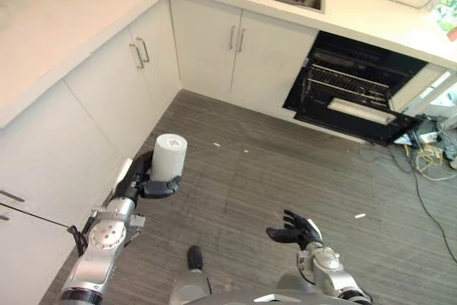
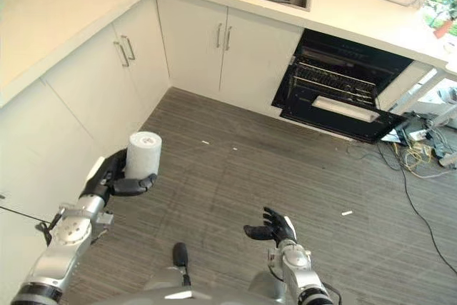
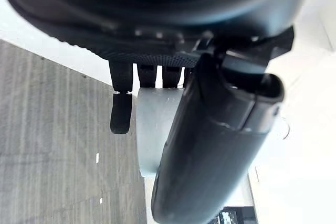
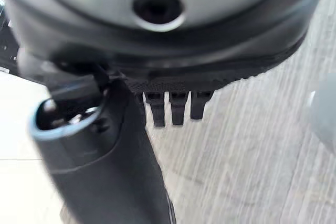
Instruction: Place the dishes in the dishwasher.
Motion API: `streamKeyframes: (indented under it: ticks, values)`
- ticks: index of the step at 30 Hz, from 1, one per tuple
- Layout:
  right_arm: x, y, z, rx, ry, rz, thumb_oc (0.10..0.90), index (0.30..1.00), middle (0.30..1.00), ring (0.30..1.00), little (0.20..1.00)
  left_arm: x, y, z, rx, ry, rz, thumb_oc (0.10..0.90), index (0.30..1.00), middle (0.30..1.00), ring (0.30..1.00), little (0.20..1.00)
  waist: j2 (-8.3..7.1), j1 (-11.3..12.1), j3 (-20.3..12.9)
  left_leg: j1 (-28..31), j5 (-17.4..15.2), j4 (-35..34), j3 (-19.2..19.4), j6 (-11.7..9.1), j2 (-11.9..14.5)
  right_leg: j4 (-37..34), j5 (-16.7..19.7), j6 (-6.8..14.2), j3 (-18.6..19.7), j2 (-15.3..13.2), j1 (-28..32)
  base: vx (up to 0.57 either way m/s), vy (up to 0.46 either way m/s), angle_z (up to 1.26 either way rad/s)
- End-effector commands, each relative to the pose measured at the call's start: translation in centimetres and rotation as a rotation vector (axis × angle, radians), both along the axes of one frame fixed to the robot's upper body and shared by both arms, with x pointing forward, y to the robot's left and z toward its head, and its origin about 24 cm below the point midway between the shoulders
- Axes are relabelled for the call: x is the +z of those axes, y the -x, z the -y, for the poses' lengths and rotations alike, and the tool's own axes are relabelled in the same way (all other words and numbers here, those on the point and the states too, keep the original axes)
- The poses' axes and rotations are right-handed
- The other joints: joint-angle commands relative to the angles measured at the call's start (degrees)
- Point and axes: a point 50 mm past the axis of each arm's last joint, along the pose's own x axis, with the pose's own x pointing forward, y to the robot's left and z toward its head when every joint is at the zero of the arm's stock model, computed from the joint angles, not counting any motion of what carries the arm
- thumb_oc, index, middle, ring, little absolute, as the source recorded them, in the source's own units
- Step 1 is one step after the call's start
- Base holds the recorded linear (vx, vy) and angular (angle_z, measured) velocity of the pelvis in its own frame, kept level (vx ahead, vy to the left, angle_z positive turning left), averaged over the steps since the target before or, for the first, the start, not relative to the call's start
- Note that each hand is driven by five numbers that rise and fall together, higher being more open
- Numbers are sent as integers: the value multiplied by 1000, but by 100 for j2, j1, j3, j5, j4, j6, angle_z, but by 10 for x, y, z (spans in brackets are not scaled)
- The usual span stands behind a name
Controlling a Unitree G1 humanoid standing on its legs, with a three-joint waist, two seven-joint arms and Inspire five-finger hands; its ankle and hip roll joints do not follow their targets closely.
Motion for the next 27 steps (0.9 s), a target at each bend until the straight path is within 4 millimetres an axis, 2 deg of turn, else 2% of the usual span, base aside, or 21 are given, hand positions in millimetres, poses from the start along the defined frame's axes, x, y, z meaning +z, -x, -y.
streamKeyframes:
  ticks: [1, 3, 4, 5, 6, 7, 8, 9, 11, 13, 14, 16, 17, 18, 19, 20, 21, 23, 25, 26, 27]
  values:
    - [36, -32, 45, -152, 65, 218, 800, 900, 900, 900, 900, 42, -8, 21, -114, -27, 246, 400, 300, 300, 300, 300, -101, -125, -228, 290, -204, -131, 3, -515, -278, -2289, -341, -299, -901, 699, 469, 509, 120, -20]
    - [42, -33, 53, -185, 74, 249, 800, 900, 900, 900, 900, 46, -11, 24, -133, -28, 262, 400, 300, 300, 300, 300, -196, -147, -315, 616, -568, -147, 94, -648, -366, -3555, -438, -331, -1513, 569, 494, 416, 64, 37]
    - [41, -33, 53, -185, 74, 249, 800, 900, 900, 900, 900, 46, -11, 24, -133, -28, 262, 400, 300, 300, 300, 300, -182, -158, -306, 629, -575, -143, 77, -657, -347, -3613, -418, -336, -1540, 598, 544, 309, 59, 42]
    - [47, -37, 57, -192, 84, 276, 800, 900, 900, 900, 900, 47, -11, 24, -135, -34, 265, 400, 300, 300, 300, 300, -228, -180, -316, 778, -684, -135, 171, -686, -389, -3961, -349, -362, -1846, 497, 378, 396, 79, 28]
    - [56, -42, 59, -183, 88, 315, 800, 900, 900, 900, 900, 48, -12, 23, -135, -42, 271, 400, 300, 300, 300, 300, -261, -175, -327, 1072, -977, -35, 374, -760, -376, -4686, -186, -374, -2514, 414, 295, 409, 80, 19]
    - [56, -42, 59, -182, 88, 315, 800, 900, 900, 900, 900, 48, -12, 23, -135, -42, 271, 400, 300, 300, 300, 300, -248, -170, -325, 1087, -1023, -16, 371, -771, -356, -4746, -193, -375, -2504, 457, 334, 607, 156, -7]
    - [69, -50, 60, -158, 96, 377, 800, 900, 900, 900, 900, 45, -9, 21, -117, -39, 267, 400, 300, 300, 300, 300, -354, -109, -381, 1436, -1395, 186, 647, -745, -551, -5054, -48, -445, -3186, 303, 278, 339, 111, -43]
    - [69, -49, 61, -156, 97, 376, 800, 900, 900, 900, 900, 45, -9, 21, -116, -38, 266, 400, 300, 300, 300, 300, -343, -104, -371, 1447, -1425, 212, 658, -739, -547, -5064, -43, -444, -3180, 310, 297, 485, 158, -67]
    - [79, -48, 66, -144, 109, 420, 800, 900, 900, 900, 900, 40, -8, 24, -119, -23, 252, 400, 300, 300, 300, 300, -410, -164, -505, 1655, -1825, 491, 611, -695, -709, -5120, 24, -503, -3101, 368, 464, 487, 102, -96]
    - [86, -46, 70, -139, 119, 458, 800, 900, 900, 900, 900, 34, -8, 29, -124, 2, 236, 400, 300, 300, 300, 300, -397, -288, -579, 1698, -1878, 1107, 487, -771, -654, -5033, -11, -663, -2794, 537, 609, 615, 48, -43]
    - [95, -47, 71, -133, 126, 502, 800, 900, 900, 900, 900, 30, -9, 32, -124, 19, 225, 400, 300, 300, 300, 300, -312, -310, -558, 1459, -1489, 2280, 481, -1078, -333, -4965, -128, -855, -2743, 744, 823, 399, -53, 21]
    - [95, -47, 71, -134, 127, 502, 800, 900, 900, 900, 900, 30, -9, 32, -125, 20, 226, 400, 300, 300, 300, 300, -278, -314, -555, 1371, -1545, 2458, 454, -1141, -238, -4980, -154, -895, -2763, 810, 826, 242, -111, 29]
    - [104, -50, 64, -105, 112, 548, 800, 900, 900, 900, 900, 28, -7, 32, -123, 25, 218, 400, 300, 300, 300, 300, -229, -273, -562, 1123, -867, 3559, 377, -1502, 144, -5011, -412, -1205, -2675, 1153, 1066, 354, -161, -23]
    - [110, -52, 62, -88, 118, 576, 800, 900, 900, 900, 900, 29, -5, 31, -120, 24, 220, 400, 300, 300, 300, 300, -209, -193, -516, 899, -520, 4217, 210, -1662, 205, -5089, -522, -1340, -2592, 1311, 1212, 448, -160, -63]
    - [114, -54, 61, -68, 124, 593, 800, 900, 900, 900, 900, 28, -4, 29, -110, 26, 217, 400, 300, 300, 300, 300, -204, -131, -476, 751, -334, 4604, 46, -1699, 175, -5137, -568, -1398, -2507, 1376, 1329, 295, -37, -108]
    - [117, -56, 57, -46, 123, 602, 800, 900, 900, 900, 900, 26, -2, 28, -96, 27, 211, 400, 300, 300, 300, 300, -203, -95, -437, 602, -286, 4835, -49, -1684, 231, -5170, -638, -1480, -2437, 1446, 1410, 263, 33, -125]
    - [120, -57, 55, -33, 126, 614, 800, 900, 900, 900, 900, 26, -2, 28, -90, 31, 215, 400, 300, 300, 300, 300, -220, -33, -358, 257, -478, 5002, -162, -1589, 262, -5194, -690, -1498, -2297, 1453, 1488, 245, 105, -121]
    - [122, -58, 46, -2, 97, 629, 800, 900, 900, 900, 900, 25, -1, 30, -84, 50, 216, 400, 300, 300, 300, 300, -137, 19, -348, 153, -757, 4191, -190, -1419, 440, -5246, -702, -1327, -2195, 1471, 1586, 226, 201, -89]
    - [129, -60, 44, 14, 95, 662, 800, 900, 900, 900, 900, 26, 0, 33, -96, 53, 223, 400, 300, 300, 300, 300, -180, 114, -310, -10, -997, 3320, -26, -1282, 777, -5277, -712, -1142, -2048, 1293, 1683, 245, 258, -63]
    - [132, -62, 42, 24, 92, 676, 800, 900, 900, 900, 900, 27, -1, 33, -97, 53, 225, 400, 300, 300, 300, 300, -169, 119, -293, -119, -1051, 2793, -57, -1205, 870, -5281, -757, -1098, -1952, 1278, 1724, 254, 254, -43]
    - [133, -62, 40, 40, 91, 680, 800, 900, 900, 900, 900, 27, -1, 32, -89, 50, 228, 400, 300, 300, 300, 300, -169, 186, -265, -207, -1009, 2300, -185, -1164, 835, -5294, -809, -1053, -1794, 1274, 1783, 187, 264, -40]
